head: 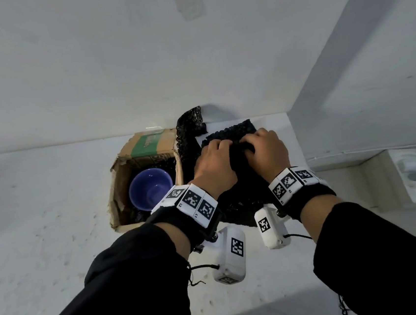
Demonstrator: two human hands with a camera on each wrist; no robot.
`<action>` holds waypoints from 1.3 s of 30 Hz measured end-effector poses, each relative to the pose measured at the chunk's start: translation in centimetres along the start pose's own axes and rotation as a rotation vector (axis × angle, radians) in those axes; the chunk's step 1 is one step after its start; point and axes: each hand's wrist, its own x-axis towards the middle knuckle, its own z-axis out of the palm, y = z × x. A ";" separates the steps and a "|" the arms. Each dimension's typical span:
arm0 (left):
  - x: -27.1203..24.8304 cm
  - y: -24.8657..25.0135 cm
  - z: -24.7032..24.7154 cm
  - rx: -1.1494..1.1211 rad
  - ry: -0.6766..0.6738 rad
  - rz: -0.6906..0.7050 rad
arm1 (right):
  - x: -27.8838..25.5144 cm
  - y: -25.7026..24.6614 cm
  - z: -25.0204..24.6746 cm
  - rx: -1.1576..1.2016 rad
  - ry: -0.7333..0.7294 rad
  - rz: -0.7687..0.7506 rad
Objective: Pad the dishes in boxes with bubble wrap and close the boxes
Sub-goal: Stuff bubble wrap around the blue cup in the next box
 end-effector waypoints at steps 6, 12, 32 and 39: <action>-0.2 1.1 -0.8 -0.076 0.107 0.002 | 0.0 -0.8 -2.1 0.091 0.220 -0.054; -0.6 2.8 -3.8 0.002 0.378 0.018 | -0.3 -3.3 -6.0 0.213 0.358 -0.149; -10.5 -5.5 -16.2 -0.739 0.412 0.064 | -3.7 -16.6 -8.9 0.545 0.032 -0.318; -11.7 -8.9 -16.8 -0.717 0.380 0.067 | -4.0 -20.2 -7.4 0.590 0.231 -0.323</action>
